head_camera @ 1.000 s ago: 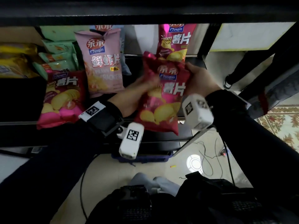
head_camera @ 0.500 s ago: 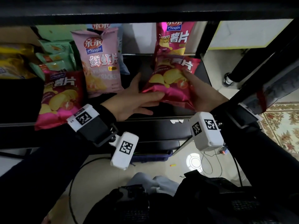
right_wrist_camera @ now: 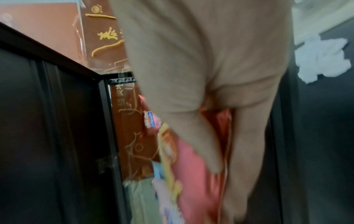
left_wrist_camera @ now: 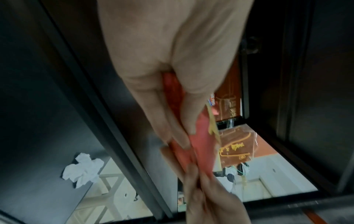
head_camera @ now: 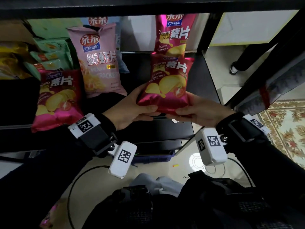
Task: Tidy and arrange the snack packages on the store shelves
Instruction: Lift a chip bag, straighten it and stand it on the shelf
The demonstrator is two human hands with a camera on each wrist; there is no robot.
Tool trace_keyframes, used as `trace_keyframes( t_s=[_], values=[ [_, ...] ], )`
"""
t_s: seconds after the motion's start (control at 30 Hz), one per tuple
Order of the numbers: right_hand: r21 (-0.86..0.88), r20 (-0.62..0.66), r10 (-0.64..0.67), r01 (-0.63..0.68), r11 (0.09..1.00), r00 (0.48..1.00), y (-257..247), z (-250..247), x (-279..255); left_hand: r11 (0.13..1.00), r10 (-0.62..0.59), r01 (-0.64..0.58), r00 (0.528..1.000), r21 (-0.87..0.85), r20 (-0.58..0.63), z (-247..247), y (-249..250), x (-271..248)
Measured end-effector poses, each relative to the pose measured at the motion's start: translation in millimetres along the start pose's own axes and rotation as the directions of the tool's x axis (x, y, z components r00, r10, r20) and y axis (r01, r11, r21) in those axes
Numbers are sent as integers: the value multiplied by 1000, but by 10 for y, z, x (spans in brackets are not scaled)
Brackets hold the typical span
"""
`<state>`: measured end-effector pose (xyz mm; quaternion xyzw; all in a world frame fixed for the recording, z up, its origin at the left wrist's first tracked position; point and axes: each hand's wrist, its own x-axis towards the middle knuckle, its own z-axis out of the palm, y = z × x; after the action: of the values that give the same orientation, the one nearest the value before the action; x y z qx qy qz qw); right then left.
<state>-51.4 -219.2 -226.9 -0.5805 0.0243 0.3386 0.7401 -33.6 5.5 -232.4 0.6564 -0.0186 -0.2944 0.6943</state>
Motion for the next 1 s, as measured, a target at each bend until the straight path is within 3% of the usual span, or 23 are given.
trace_keyframes(
  t_s=[0.13, 0.33, 0.4, 0.43, 0.47, 0.53, 0.6, 0.63, 0.7, 0.77, 0.87, 1.0],
  values=[
    [47, 64, 9, -12, 999, 998, -62, -76, -51, 999, -14, 22, 987, -47, 163, -129, 38, -31],
    [185, 55, 27, -37, 982, 998, -95, -87, -62, 996, 26, -4, 970, -92, 240, -188, 35, -49],
    [338, -18, 31, -24, 941, 999, -149, -104, -72, 976, 143, -173, 966, 129, 215, -168, 59, -68],
    [390, -32, 38, -22, 921, 999, -192, -95, -86, 912, 209, -267, 956, 312, 207, -138, 101, -63],
    [388, -29, 45, -30, 921, 999, -245, -70, -108, 793, 315, -365, 931, 487, 185, -110, 139, -47],
    [245, -16, 56, -50, 968, 998, -351, -16, -160, 583, 585, -522, 802, 622, 124, -24, 218, -10],
    [18, -88, 5, -4, 1000, 996, -432, 17, -170, 571, 716, -603, 698, 557, 22, 19, 304, 53],
    [-83, -176, -75, 61, 995, 982, -460, 39, -163, 611, 718, -612, 696, 502, -26, 32, 354, 70],
    [-189, -333, -336, 286, 939, 881, -490, 91, -120, 727, 636, -540, 762, 424, -120, 75, 452, 118],
    [-151, -336, -480, 457, 877, 810, -488, 150, -57, 847, 514, -459, 836, 267, -194, 130, 473, 191],
    [-12, -412, -497, 540, 841, 764, -441, 196, 60, 941, 313, -328, 937, -81, -157, 265, 454, 213],
    [50, -472, -500, 588, 807, 727, -400, 179, 135, 937, 252, -265, 964, -225, -88, 268, 435, 190]
  ],
)
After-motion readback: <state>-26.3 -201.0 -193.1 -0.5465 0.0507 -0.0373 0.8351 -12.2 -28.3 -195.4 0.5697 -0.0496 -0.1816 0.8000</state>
